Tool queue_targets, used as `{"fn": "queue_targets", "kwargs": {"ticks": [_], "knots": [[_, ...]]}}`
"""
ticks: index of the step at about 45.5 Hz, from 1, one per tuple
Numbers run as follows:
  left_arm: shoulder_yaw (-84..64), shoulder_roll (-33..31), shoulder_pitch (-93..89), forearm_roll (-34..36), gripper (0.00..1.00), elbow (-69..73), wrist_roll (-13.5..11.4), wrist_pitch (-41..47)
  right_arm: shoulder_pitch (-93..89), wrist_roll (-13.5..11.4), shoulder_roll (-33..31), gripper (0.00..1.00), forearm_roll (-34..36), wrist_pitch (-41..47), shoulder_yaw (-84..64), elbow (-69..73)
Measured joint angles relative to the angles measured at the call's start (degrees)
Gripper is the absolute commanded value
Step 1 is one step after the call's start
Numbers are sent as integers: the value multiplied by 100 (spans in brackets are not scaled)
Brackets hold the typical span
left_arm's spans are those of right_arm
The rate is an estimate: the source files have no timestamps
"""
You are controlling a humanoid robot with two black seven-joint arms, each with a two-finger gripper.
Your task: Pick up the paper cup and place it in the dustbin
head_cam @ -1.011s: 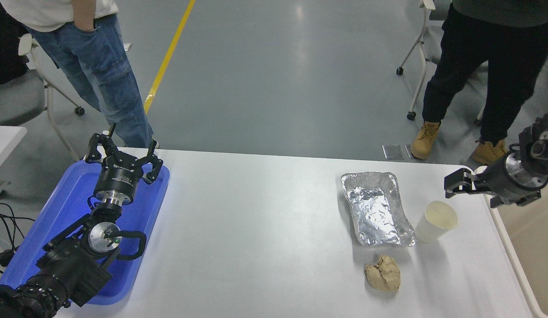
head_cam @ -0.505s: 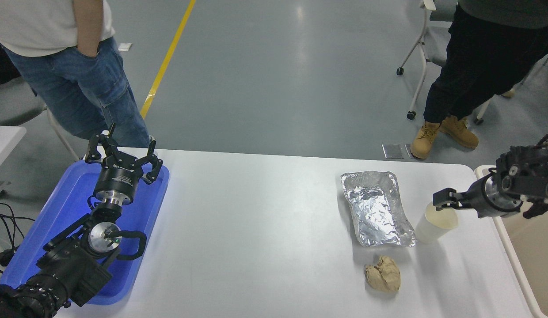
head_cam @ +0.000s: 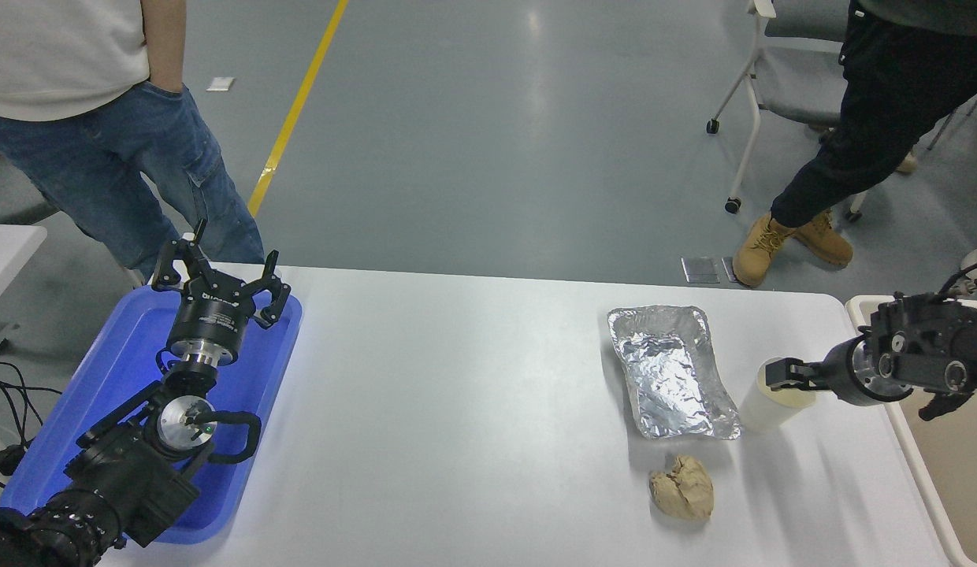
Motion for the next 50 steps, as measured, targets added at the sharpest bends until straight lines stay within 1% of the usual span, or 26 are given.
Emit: {"fn": "queue_targets", "kwargs": {"ticks": [2, 4, 12, 14, 18, 40, 50], "knots": [[0, 0, 0, 1, 100, 0, 0, 0, -33, 9, 22, 51, -37, -69, -5, -12], [0, 0, 0, 1, 100, 0, 0, 0, -54, 15, 36, 43, -58, -96, -8, -19], [0, 0, 0, 1, 100, 0, 0, 0, -117, 32, 64, 25, -121, -207, -30, -44], [0, 0, 0, 1, 100, 0, 0, 0, -124, 36, 66, 18, -130, -221, -33, -46], [0, 0, 1, 1, 100, 0, 0, 0, -133, 43, 67, 0, -142, -242, -38, -50], [0, 0, 2, 4, 100, 0, 0, 0, -26, 58, -8, 0, -164, -226, -67, 2], [0, 0, 2, 3, 100, 0, 0, 0, 269, 120, -229, 0, -164, -99, -85, 174]]}}
